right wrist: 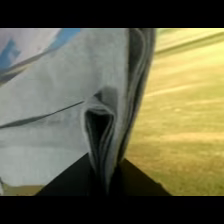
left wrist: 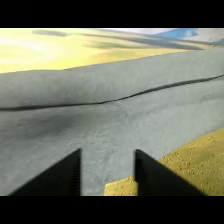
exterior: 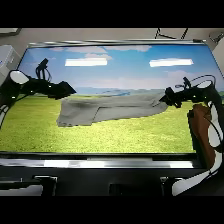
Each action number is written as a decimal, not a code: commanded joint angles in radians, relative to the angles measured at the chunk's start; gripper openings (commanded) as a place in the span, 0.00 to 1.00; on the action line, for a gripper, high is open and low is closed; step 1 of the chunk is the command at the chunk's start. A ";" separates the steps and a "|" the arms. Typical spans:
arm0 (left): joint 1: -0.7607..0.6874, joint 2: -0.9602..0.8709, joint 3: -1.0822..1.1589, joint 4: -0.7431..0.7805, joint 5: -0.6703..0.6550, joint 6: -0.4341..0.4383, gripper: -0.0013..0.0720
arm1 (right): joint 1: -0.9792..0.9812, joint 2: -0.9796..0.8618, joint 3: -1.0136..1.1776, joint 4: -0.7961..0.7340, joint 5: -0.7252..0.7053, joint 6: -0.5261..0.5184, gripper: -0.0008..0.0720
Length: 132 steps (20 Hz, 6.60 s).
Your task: Fold the clothes and pants, and hang the long-sleeved shirts on hangers.
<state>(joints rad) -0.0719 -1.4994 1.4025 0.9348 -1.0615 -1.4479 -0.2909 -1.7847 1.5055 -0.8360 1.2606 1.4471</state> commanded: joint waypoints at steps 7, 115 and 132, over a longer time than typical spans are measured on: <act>-0.457 -0.218 -0.049 -0.125 0.340 -0.206 0.05 | 0.182 0.532 0.001 0.050 0.140 0.098 0.08; 0.053 0.274 0.164 0.629 0.112 -0.235 0.06 | -0.172 0.549 0.202 -0.397 -0.129 0.170 0.87; 0.014 0.163 -0.063 0.569 -0.254 -0.175 0.99 | 0.239 0.342 0.022 -0.488 0.158 0.269 0.91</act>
<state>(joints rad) -0.0566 -1.3373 1.3449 1.5009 -1.3174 -1.6257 -0.0578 -1.4414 1.5299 -1.3209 1.4208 1.7142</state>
